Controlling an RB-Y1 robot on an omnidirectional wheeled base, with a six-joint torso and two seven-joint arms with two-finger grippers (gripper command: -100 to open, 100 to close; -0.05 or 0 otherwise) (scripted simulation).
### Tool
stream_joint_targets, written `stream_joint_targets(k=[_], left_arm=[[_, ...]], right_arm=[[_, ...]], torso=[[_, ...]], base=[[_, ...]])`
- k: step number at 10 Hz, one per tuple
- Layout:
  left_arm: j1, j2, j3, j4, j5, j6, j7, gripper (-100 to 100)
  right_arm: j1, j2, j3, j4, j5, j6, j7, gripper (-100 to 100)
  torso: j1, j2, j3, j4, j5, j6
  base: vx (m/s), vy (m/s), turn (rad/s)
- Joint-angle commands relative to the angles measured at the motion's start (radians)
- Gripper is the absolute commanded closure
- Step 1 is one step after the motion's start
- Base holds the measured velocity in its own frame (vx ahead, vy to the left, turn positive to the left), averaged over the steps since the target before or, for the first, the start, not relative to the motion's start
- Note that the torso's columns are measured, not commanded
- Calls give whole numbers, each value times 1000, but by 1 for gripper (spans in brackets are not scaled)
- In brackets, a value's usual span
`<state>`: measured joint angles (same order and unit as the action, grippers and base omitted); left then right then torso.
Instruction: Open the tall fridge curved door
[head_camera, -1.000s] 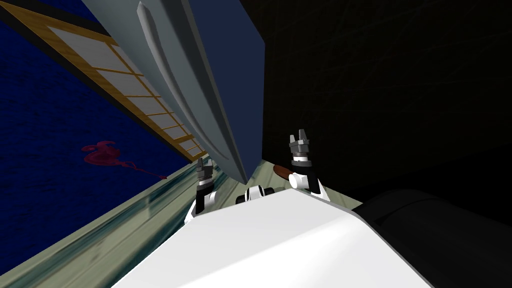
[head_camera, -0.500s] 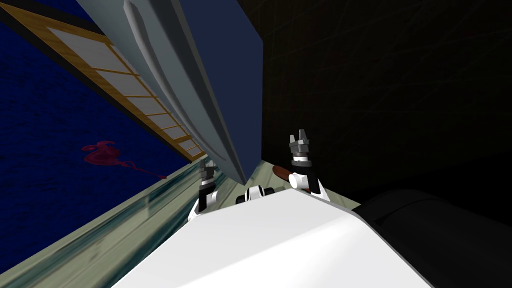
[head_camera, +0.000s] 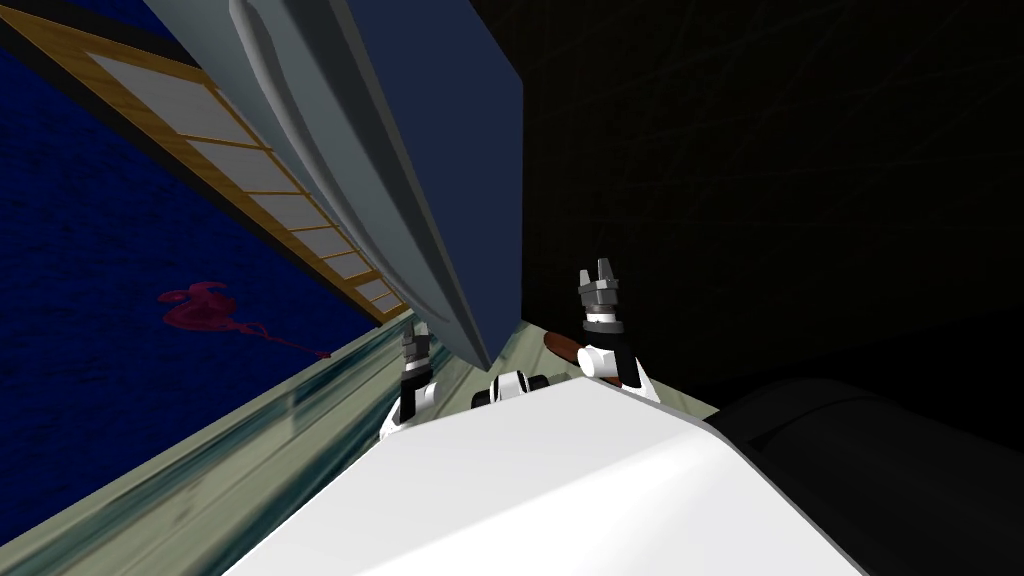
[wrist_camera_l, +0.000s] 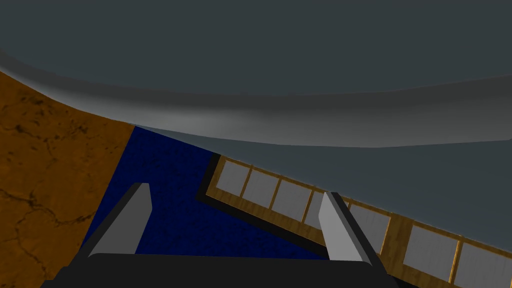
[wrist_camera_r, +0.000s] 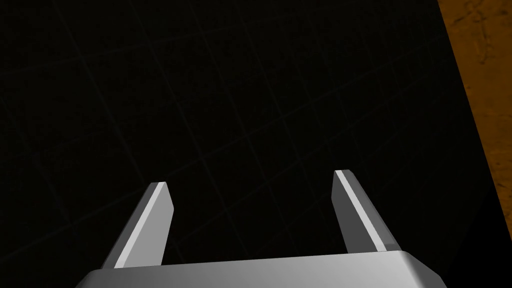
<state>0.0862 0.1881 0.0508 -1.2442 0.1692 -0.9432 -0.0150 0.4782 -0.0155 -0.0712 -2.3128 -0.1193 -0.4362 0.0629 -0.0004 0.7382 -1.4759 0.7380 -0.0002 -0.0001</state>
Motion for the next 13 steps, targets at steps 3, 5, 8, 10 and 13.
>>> stream_joint_targets(k=[3,5,8,10,13], left_arm=[[-54,9,-5,124,12,-44,-35,-100],[-75,12,-9,188,17,-61,-53,-100],[-95,16,-13,264,21,-76,-72,-100],[-114,19,-17,317,26,-90,-92,-100],[-150,26,-26,403,33,-116,-132,-100]], right_arm=[[0,0,0,0,0,0,0,0],[0,0,0,0,0,0,0,0],[0,0,0,0,0,0,0,0],[0,0,0,0,0,0,0,0],[0,0,0,0,0,0,0,0]], torso=[[0,0,0,0,0,0],[0,0,0,0,0,0],[1,0,0,0,0,0],[0,0,0,0,0,0],[1,0,0,0,0,0]], base=[[5,-32,-12],[3,-34,-17],[5,-25,-24],[2,-23,-30],[-1,-17,-35]])
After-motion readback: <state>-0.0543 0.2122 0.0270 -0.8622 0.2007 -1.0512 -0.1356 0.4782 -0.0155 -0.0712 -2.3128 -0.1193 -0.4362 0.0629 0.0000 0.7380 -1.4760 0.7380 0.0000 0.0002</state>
